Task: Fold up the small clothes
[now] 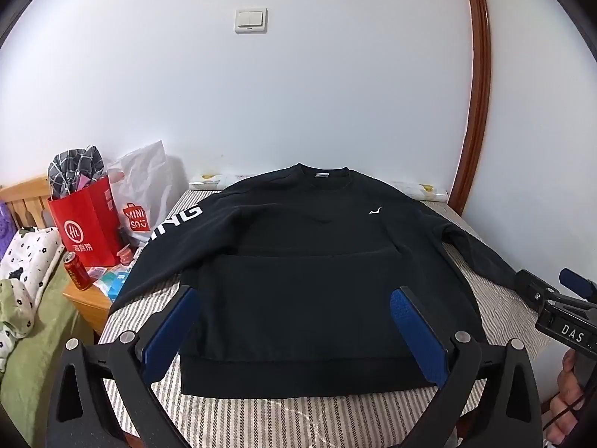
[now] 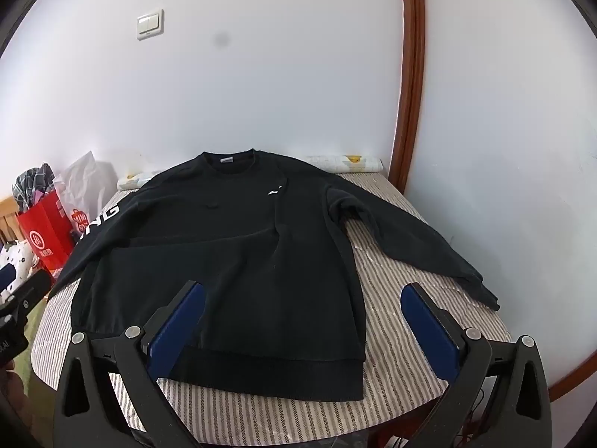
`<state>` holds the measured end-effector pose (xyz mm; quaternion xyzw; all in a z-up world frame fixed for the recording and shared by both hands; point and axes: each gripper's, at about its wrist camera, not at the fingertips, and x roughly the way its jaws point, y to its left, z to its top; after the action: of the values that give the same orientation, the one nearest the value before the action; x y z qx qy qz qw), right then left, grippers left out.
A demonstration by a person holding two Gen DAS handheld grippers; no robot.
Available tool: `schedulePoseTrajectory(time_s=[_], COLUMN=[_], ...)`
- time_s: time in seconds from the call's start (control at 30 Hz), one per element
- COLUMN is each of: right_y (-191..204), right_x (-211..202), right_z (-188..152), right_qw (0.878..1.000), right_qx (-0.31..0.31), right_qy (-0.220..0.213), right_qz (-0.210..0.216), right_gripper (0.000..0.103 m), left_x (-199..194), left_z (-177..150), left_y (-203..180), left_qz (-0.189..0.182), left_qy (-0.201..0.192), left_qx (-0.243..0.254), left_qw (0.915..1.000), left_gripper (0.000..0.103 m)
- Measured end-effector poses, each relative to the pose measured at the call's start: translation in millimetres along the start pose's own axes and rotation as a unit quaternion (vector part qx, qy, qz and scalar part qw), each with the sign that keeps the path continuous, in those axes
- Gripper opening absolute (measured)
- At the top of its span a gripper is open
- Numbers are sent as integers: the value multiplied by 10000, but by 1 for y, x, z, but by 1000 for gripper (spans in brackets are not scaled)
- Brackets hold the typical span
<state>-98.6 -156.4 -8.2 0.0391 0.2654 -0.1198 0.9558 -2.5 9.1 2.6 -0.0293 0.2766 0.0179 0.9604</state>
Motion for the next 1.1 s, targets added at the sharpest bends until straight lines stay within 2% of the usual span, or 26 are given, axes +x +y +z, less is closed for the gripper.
schedulePoseTrajectory(time_s=[0.7,1.1], right_y=[4,5], right_x=[-4,-2], right_z=[-4,-7], right_qw=[10000,9999], right_qx=[22,53], right_qy=[-8,46], right_qz=[17,84], right_gripper=[103,103], left_x=[-9,-3], left_z=[-3,-7], left_y=[2,6], left_qz=[36,32], left_qy=[-121,-32], left_qx=[-7,-69], left_qw=[9999,10000], left_gripper=[103,103])
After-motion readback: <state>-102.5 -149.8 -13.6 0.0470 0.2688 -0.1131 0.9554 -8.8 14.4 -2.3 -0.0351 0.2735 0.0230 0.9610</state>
